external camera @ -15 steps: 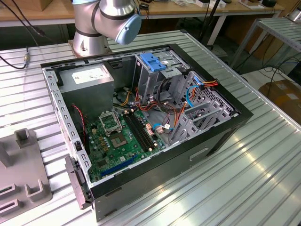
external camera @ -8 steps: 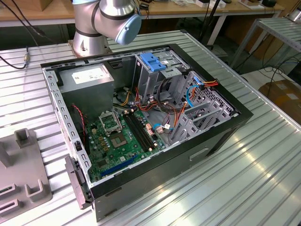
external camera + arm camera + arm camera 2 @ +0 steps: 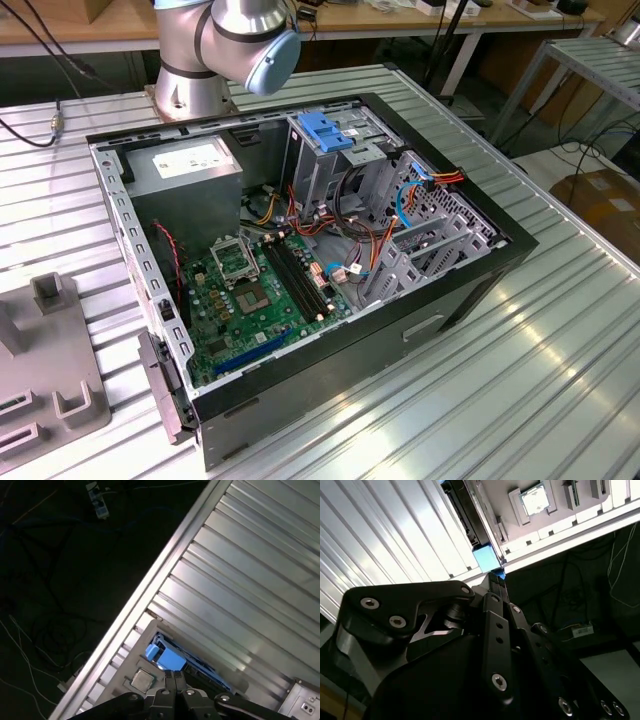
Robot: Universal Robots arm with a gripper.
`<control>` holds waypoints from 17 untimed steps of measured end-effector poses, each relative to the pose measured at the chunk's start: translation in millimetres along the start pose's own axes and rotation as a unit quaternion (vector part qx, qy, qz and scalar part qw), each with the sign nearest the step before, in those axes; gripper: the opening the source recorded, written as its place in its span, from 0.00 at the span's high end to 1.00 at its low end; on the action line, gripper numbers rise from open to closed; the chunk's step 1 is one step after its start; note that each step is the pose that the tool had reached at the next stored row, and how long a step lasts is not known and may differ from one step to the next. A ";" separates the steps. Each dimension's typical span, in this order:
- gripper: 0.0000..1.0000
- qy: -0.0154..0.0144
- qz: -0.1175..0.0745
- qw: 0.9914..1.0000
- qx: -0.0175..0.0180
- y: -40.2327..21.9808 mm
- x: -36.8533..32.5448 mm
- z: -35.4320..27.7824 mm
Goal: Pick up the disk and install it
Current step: 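Pick up the disk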
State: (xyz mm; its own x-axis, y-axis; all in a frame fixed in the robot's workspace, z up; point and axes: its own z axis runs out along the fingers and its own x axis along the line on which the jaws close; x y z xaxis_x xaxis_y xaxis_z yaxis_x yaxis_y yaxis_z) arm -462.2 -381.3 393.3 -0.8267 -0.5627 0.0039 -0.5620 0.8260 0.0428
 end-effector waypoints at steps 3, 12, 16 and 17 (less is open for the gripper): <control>0.90 0.001 -0.016 1.000 0.000 0.0 0.0 0.0; 0.90 0.003 -0.082 0.997 0.000 -0.1 0.0 0.0; 0.90 0.005 -0.106 0.994 0.000 -0.1 0.0 0.0; 0.90 0.005 -0.112 0.994 0.000 0.0 0.0 0.0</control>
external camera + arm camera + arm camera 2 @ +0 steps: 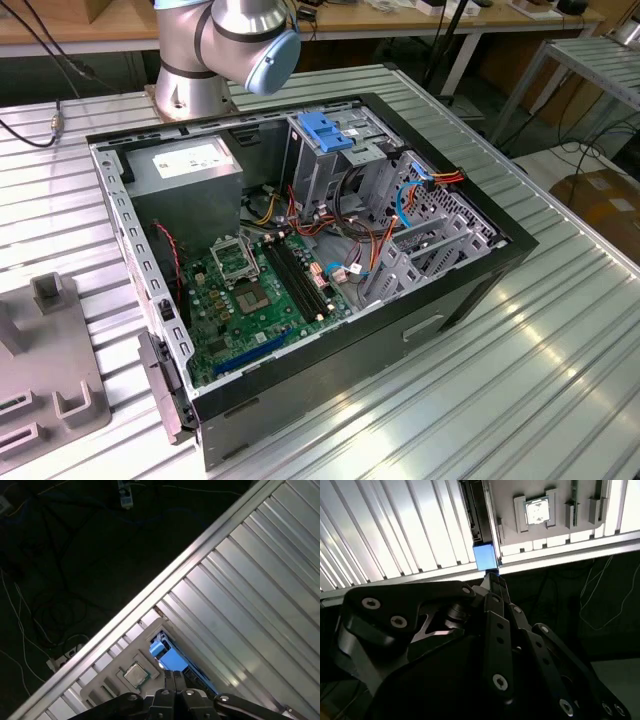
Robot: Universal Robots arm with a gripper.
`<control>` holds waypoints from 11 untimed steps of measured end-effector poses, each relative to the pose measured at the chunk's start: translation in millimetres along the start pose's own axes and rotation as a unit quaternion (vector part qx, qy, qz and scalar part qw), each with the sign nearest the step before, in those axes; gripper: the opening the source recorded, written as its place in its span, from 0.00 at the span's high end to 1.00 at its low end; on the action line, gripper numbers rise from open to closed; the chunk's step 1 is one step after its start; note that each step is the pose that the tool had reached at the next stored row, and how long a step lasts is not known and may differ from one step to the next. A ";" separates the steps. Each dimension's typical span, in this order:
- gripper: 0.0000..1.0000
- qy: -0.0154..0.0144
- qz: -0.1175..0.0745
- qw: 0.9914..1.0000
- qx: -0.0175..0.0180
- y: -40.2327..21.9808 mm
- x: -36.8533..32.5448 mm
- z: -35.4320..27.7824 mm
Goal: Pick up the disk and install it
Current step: 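Pick up the disk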
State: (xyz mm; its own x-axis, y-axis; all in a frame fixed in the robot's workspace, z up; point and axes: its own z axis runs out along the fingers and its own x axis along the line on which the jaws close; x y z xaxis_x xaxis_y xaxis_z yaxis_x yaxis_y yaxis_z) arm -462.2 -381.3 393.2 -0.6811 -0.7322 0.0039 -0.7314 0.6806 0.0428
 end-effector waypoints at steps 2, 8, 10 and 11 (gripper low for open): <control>0.90 0.001 -0.012 1.000 0.000 0.0 0.0 0.0; 0.90 0.002 -0.044 0.999 0.000 0.0 0.0 0.0; 0.90 0.002 -0.054 0.999 0.000 0.0 0.0 0.0; 0.90 0.002 -0.058 0.998 0.000 0.0 0.0 0.0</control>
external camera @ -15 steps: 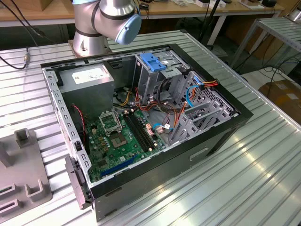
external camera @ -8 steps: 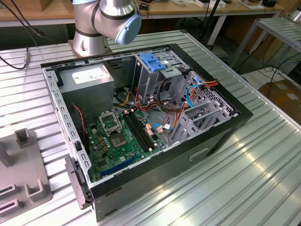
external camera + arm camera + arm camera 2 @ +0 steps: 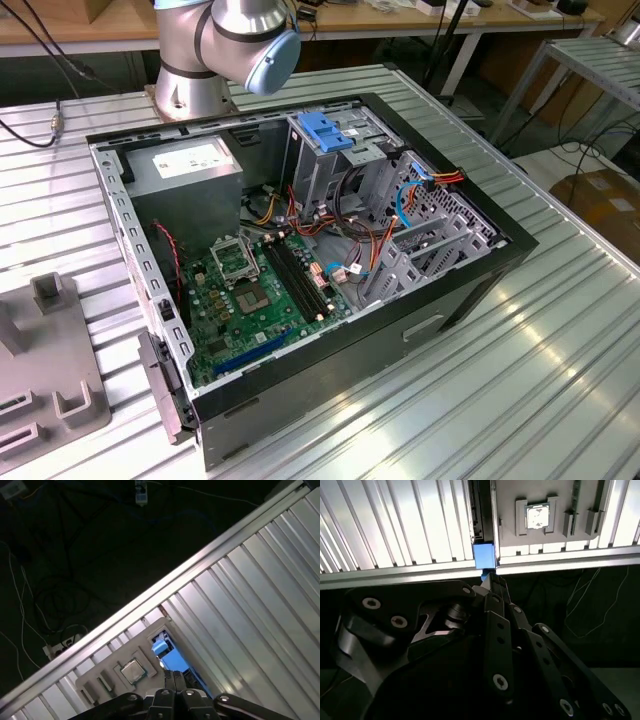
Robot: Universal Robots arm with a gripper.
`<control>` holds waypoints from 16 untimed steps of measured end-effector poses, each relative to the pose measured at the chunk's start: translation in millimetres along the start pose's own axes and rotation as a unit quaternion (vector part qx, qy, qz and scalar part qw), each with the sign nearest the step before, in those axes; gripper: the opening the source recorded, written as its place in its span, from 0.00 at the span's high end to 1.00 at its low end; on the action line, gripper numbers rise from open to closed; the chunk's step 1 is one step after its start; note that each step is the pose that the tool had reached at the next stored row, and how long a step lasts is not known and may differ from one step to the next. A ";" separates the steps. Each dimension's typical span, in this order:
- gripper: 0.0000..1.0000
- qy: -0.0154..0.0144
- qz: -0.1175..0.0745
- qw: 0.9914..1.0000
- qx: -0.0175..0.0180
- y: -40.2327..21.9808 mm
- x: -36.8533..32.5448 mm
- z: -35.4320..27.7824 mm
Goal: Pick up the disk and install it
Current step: 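Pick up the disk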
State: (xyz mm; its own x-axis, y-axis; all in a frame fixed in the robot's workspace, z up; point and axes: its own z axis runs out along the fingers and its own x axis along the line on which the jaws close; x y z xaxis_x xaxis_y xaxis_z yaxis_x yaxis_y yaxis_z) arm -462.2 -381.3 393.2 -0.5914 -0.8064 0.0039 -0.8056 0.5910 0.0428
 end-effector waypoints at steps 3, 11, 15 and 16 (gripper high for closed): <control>0.90 0.001 -0.021 1.000 0.000 0.0 0.0 0.0; 0.90 0.004 -0.099 0.995 0.000 0.0 0.0 0.1; 0.90 0.006 -0.135 0.991 0.001 0.0 0.0 0.1; 0.90 0.006 -0.143 0.990 0.001 0.0 0.0 0.1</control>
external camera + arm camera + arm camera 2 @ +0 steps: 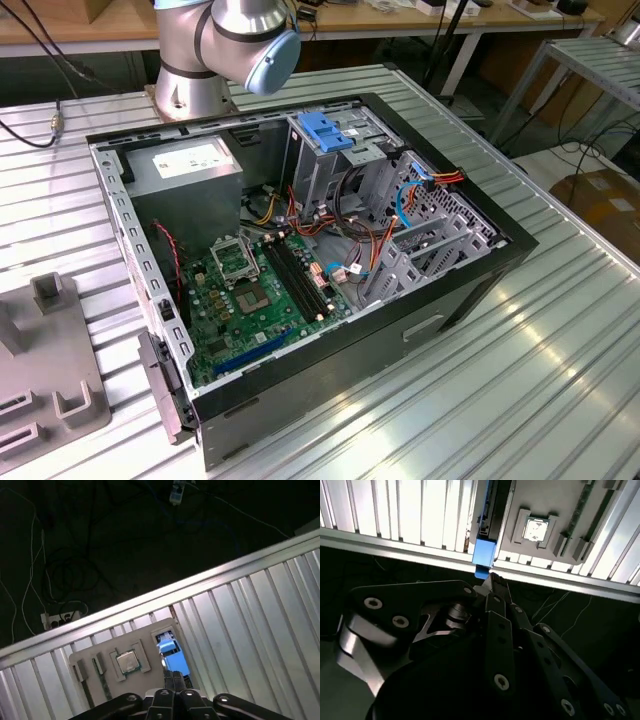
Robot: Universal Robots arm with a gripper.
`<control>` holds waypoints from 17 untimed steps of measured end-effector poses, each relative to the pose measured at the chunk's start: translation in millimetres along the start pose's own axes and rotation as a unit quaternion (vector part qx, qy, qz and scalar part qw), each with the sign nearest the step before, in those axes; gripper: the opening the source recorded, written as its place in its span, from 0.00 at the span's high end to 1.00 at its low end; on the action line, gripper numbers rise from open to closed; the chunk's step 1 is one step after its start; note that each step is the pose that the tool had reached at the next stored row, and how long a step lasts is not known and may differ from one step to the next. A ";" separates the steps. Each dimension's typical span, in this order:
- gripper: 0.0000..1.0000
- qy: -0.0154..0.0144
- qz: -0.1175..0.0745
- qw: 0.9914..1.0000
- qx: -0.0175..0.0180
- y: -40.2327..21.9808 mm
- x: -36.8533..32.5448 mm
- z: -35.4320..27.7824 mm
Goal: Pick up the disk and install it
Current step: 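Pick up the disk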
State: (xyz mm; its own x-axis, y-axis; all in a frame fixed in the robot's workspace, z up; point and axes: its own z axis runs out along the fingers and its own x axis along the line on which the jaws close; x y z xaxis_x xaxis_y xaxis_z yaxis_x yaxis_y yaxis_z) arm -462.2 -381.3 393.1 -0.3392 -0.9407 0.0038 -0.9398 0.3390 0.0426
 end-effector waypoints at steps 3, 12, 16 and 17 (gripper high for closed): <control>0.90 0.002 -0.041 0.999 0.000 0.0 0.0 0.1; 0.90 0.006 -0.130 0.992 0.001 0.0 0.0 0.2; 0.90 0.008 -0.180 0.984 0.001 -0.1 0.0 0.5; 0.90 0.008 -0.189 0.982 0.002 -0.2 -0.1 1.0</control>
State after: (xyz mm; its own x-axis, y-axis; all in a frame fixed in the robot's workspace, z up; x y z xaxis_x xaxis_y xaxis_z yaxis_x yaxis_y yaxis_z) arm -462.0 -381.3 392.1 0.0347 -0.9994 0.0038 -0.9986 -0.0345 0.0405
